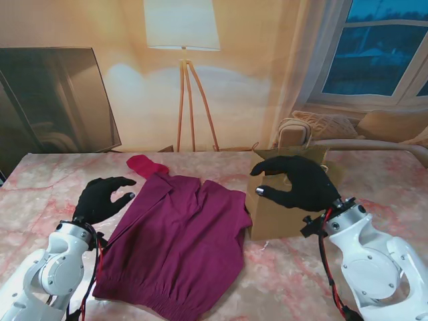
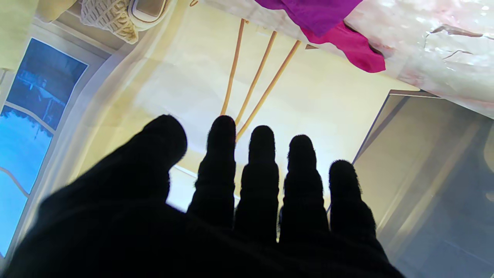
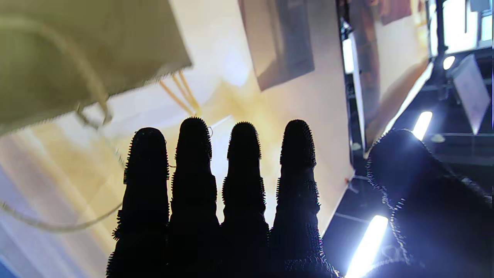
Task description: Fold the socks and the shorts into the kraft paper bag
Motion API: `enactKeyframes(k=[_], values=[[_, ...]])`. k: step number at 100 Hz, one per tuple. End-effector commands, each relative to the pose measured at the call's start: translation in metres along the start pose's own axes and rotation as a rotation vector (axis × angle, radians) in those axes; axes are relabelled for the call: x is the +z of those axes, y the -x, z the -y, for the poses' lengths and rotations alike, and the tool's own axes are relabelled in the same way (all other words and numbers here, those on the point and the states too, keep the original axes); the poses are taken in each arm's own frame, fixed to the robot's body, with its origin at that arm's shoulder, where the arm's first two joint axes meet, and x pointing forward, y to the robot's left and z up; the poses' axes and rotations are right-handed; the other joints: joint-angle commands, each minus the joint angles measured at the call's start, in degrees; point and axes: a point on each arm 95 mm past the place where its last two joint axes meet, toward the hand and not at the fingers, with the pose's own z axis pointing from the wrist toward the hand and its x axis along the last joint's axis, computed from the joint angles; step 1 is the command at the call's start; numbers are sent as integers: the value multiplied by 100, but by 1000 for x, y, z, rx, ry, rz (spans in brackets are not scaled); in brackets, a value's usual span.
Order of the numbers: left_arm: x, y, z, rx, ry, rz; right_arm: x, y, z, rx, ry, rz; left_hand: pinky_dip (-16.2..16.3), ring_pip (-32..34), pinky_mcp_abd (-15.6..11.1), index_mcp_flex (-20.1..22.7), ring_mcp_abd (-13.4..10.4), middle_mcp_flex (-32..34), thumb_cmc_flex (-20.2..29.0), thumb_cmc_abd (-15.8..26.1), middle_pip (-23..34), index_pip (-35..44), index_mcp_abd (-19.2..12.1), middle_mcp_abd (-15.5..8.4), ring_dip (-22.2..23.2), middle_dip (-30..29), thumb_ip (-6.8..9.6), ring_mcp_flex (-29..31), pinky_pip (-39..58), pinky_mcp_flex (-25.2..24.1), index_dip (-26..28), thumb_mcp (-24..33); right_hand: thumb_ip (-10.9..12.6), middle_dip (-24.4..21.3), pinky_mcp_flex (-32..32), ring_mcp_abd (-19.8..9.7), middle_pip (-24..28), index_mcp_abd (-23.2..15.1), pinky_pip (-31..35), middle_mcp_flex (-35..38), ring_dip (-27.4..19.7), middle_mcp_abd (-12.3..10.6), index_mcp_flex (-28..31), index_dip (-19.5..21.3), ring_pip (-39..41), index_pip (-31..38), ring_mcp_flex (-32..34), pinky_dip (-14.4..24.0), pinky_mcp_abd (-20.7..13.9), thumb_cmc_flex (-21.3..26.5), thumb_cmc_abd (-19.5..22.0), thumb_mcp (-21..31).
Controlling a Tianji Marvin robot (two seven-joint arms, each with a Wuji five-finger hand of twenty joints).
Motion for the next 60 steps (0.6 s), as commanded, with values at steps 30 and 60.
enactKeyframes(k=[30,60], values=[[26,17,-3,16,64,70,-7,-3,79,131,-146,6,-572,-322,-434,-201,-251,-645,0,837,-316,-449,226,137,-308,-286,485,-678,-338,-321,-210,166,408,-104,-237,-176,-95,6,-167,-227,-187,-76,-220,-68,-137,-158,-214,-119,-275,62,331,522],[78,34,-12,80,150,142,-4,3,112,192,-215,22,-931,-592,-270,-569,-472,-1278,-417,1657,-469,-813,324,61,-533,-443,693,-1393,-1453,-502,-295,-2264,332,-86,-319,-165,-65,-2,-119,-272,-169,-71,-259,-68,-124,-160,-253,-48,-289,0,397,125]])
